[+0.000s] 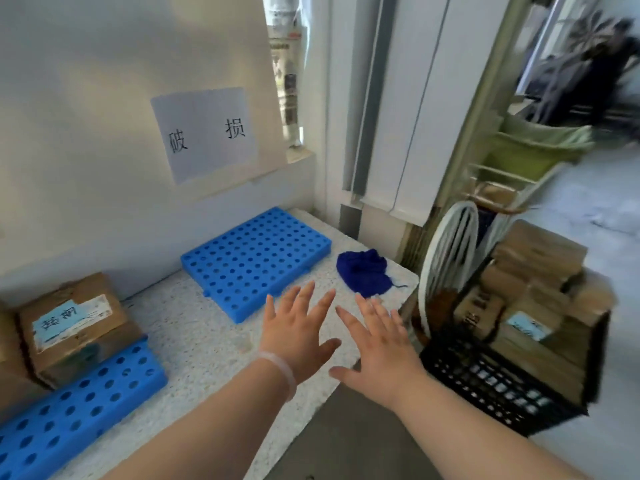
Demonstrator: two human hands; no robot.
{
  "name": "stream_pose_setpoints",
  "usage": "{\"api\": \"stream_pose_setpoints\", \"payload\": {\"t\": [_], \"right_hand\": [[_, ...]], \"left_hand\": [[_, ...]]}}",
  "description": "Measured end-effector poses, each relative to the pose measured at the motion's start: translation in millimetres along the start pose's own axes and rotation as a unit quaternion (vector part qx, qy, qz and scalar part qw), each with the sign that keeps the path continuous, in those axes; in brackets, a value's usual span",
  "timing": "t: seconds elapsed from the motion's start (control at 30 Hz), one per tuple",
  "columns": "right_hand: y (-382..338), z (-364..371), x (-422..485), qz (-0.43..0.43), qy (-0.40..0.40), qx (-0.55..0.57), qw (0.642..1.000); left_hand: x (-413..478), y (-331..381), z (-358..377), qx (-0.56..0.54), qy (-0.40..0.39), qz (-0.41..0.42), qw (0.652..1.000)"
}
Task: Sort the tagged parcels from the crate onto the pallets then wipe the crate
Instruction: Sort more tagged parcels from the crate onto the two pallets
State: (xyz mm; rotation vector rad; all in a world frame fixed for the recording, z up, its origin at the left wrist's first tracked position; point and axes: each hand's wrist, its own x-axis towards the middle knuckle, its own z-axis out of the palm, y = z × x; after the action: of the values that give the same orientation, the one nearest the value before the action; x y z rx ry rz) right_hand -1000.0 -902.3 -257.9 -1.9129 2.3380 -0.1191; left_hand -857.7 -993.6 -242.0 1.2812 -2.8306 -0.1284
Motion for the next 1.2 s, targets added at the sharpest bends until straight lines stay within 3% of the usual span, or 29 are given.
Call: {"api": "stream_pose_setpoints", "payload": {"t": [0.4, 0.57, 0.87, 1.2], "right_hand": [[218.5, -41.0, -156.3, 0.147, 0.053, 0.03, 0.987], [288.0, -47.0, -206.8, 0.208, 0.05, 0.056, 0.975], [352.8, -27.0, -220.1, 0.269, 0.008, 0.119, 0.956], [414.0, -10.9, -148.7, 0.338, -0.013, 0.208, 0.918]], "left_hand": [[28.8, 268.5, 12.0, -0.048, 0.026, 0.125, 0.991], [31.1, 348.9, 25.0, -0.057, 0.0, 0.173, 0.983], [65.3, 403.6, 49.5, -0.049, -0.061, 0.179, 0.981], [168.5, 416.9, 84.8, -0.035, -0.146, 0.195, 0.969]]}}
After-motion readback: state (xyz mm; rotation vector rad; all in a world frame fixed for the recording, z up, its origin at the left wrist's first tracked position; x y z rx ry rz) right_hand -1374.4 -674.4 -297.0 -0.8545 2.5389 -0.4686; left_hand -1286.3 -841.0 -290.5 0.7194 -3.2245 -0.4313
